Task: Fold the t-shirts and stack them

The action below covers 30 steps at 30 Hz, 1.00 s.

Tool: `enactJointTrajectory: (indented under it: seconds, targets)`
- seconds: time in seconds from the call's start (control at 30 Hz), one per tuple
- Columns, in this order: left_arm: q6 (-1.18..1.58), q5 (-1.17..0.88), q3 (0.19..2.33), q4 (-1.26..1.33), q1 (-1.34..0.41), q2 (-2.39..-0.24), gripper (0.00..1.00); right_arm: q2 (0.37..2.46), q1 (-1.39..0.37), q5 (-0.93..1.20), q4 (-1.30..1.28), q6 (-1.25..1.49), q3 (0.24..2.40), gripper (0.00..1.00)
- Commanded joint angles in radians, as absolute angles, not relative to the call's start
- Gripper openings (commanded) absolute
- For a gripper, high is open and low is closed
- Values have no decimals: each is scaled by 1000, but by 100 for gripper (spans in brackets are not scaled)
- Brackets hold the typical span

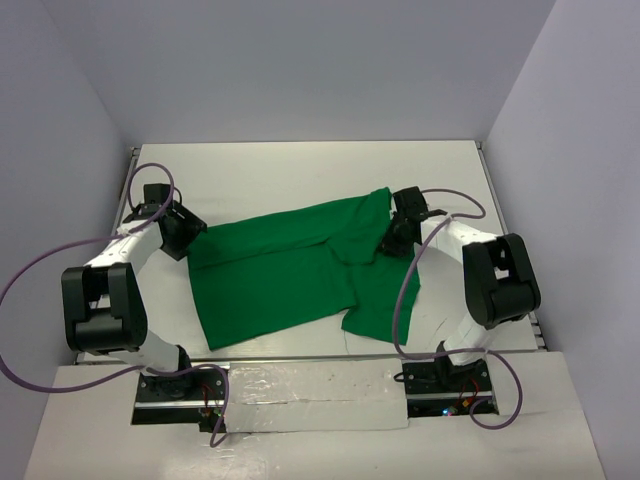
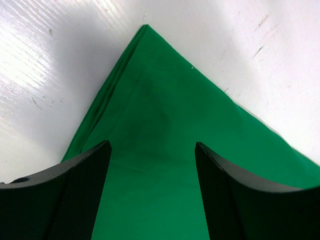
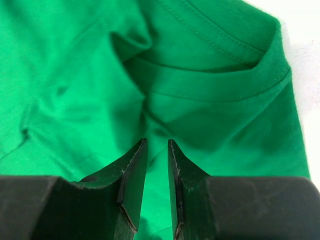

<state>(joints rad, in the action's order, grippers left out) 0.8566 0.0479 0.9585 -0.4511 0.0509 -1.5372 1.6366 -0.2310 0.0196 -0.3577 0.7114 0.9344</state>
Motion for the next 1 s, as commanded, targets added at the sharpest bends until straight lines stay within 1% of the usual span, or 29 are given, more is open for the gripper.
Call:
enactJointTrajectory:
  seconds: [0.0, 0.1, 0.33, 0.5, 0.6, 0.7, 0.77, 0.97]
  targets:
    - [854, 52, 986, -418, 44, -1513, 76, 1663, -224, 11, -317, 693, 936, 32]
    - [854, 50, 989, -416, 46, -1518, 76, 1672, -222, 0, -324, 684, 942, 37]
    - [856, 47, 985, -411, 45, -1526, 76, 1705, -221, -35, -324, 672, 967, 37]
    - [853, 57, 985, -416, 46, -1525, 76, 1707, -221, -34, -313, 677, 960, 32]
    - [851, 54, 985, -416, 45, -1525, 76, 1698, -221, -34, -304, 676, 954, 24]
    - [853, 51, 981, -412, 44, -1526, 76, 1685, -221, -37, -304, 676, 950, 10]
    - [852, 51, 976, -411, 45, -1526, 76, 1671, -222, -46, -307, 676, 947, 9]
    - [851, 50, 969, -408, 46, -1526, 76, 1617, -224, -73, -323, 664, 941, 9]
